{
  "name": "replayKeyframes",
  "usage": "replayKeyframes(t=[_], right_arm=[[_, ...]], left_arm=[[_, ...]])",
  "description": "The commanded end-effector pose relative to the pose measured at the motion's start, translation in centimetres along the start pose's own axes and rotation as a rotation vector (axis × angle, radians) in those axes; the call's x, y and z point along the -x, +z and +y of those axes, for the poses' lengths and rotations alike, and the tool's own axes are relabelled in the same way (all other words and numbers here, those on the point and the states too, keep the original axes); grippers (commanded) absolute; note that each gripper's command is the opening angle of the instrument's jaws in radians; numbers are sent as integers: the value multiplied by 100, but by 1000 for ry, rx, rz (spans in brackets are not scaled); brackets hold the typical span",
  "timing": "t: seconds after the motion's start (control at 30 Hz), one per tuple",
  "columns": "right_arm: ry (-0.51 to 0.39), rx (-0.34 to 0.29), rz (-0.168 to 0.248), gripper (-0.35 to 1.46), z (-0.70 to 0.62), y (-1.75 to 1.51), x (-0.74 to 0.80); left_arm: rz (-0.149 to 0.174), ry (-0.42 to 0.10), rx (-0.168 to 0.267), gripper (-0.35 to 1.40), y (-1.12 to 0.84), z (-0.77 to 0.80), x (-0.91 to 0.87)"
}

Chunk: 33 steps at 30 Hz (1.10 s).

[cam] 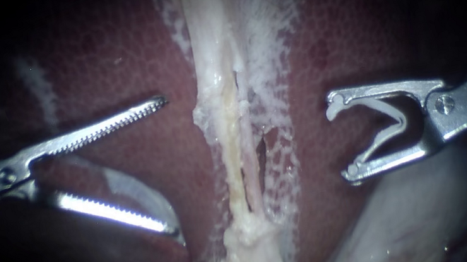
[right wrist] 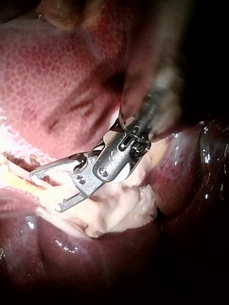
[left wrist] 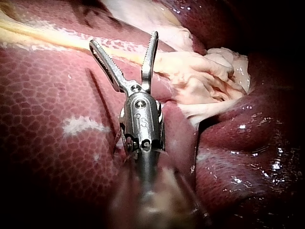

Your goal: Grabbing gallbladder

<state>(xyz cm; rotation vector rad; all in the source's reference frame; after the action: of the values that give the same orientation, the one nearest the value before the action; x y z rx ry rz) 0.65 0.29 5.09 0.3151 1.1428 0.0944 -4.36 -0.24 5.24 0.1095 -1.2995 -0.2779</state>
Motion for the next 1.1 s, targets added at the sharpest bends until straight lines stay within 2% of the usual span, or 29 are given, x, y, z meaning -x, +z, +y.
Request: replayKeyframes(t=[0.03, 0.1, 0.33, 0.43, 0.6, 0.73, 0.97, 1.1], right_arm=[[0, 0, 0, 60, 0, 0, 0], [0, 0, 0, 60, 0, 0, 0], [0, 0, 0, 60, 0, 0, 0], [0, 0, 0, 60, 0, 1, 0], [0, 0, 0, 60, 0, 1, 0], [-1, -3, 1, 60, 0, 1, 0], [-1, -3, 1, 60, 0, 1, 1], [-1, -3, 1, 60, 0, 1, 1]], left_arm=[[0, 0, 0, 106, 0, 0, 0], [-2, -53, -3, 106, -1, 0, 0], [1, -227, 35, 106, 7, 11, -8], [-2, -275, 44, 104, 17, 19, -14], [2, -334, 53, 98, 32, 30, -25], [6, -384, 57, 94, 42, 34, -32], [26, -414, 59, 89, 50, 35, -47], [46, -447, 60, 81, 52, 32, -52]])
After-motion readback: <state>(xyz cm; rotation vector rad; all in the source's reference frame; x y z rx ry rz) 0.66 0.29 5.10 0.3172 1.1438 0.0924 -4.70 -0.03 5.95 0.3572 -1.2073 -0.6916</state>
